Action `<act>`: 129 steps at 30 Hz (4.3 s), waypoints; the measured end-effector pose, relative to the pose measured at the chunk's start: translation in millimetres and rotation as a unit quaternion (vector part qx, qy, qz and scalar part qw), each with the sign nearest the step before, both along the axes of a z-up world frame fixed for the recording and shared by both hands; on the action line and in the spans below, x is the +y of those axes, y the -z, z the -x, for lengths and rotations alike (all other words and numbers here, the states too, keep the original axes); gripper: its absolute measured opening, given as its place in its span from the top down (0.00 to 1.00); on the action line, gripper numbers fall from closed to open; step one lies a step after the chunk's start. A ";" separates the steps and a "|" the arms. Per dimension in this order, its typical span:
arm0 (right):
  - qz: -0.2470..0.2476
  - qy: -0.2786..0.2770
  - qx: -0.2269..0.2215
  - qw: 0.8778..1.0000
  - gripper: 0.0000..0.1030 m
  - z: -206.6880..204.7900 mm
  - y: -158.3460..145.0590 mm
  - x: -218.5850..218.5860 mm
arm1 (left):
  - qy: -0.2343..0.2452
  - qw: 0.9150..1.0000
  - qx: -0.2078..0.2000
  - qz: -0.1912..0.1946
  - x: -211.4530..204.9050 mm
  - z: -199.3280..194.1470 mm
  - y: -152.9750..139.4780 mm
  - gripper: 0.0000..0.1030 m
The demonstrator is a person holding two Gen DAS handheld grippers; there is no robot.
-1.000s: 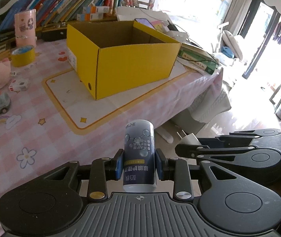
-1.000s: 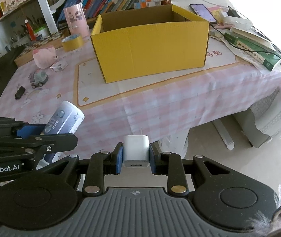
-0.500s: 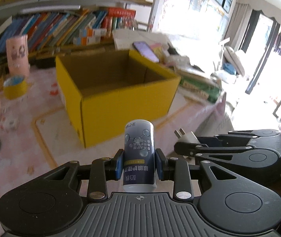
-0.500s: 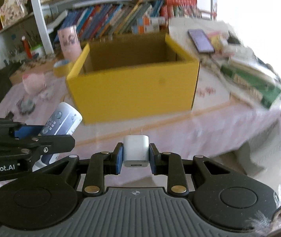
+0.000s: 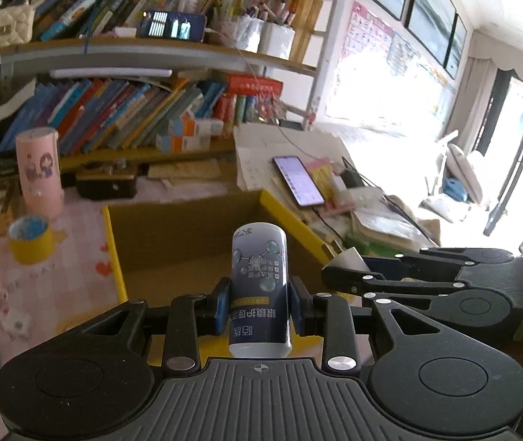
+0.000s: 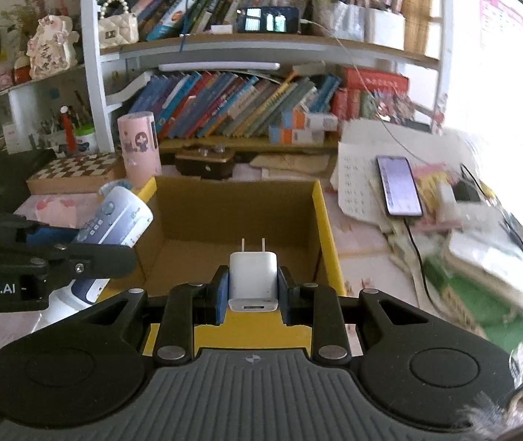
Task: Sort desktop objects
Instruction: 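Carry the charger cube and spray bottle in both grippers over the yellow box, then lower both held objects into the yellow box and open both grippers, then withdraw both tools from the box back toward the remaining table objects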
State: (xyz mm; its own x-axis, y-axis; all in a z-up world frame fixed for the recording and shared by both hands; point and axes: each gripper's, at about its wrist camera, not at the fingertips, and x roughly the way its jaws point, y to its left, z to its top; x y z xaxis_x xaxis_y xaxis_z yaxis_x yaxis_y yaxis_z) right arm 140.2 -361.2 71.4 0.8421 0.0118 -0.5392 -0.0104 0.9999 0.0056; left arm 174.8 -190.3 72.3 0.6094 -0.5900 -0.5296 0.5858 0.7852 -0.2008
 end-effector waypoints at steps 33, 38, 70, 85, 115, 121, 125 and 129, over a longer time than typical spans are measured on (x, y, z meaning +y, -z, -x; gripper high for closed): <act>0.237 -0.253 0.232 0.909 0.76 -180.1 95.0 2.4 | -0.060 0.973 0.162 -0.153 -62.9 -116.6 86.3 0.70; 0.234 -0.251 0.242 0.908 0.76 -180.0 96.3 1.2 | -0.067 0.973 0.164 -0.147 -61.6 -117.0 86.1 0.69; -0.005 -0.001 -0.004 1.000 0.52 -35.0 -1.4 -55.2 | -0.187 0.979 -0.075 -0.031 16.6 6.3 5.4 0.17; -0.042 0.060 0.030 0.997 0.52 40.3 39.3 13.9 | -0.172 0.981 -0.058 -0.075 69.1 60.0 40.5 0.16; -0.028 0.047 0.069 0.996 0.44 126.0 76.8 175.6 | -0.151 0.980 -0.015 -0.126 182.1 141.4 73.5 0.13; -0.035 0.042 0.065 0.996 0.44 124.3 74.8 191.9 | -0.170 0.978 -0.016 -0.124 202.6 148.3 72.3 0.13; -0.034 0.025 0.061 0.997 0.44 125.7 74.6 209.2 | -0.177 0.976 -0.015 -0.126 214.3 153.0 73.1 0.13; -0.031 0.004 0.068 0.997 0.44 126.8 77.1 224.6 | -0.190 0.974 -0.011 -0.124 227.0 156.6 73.7 0.13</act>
State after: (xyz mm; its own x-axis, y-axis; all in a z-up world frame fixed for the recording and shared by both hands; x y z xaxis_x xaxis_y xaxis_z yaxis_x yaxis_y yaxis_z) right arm 13.4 -136.6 -5.7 0.7619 0.0410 -0.6464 0.0034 0.9977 0.0673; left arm 18.2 36.7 -1.5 0.7722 -0.1754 -0.6106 0.2454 0.9689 0.0321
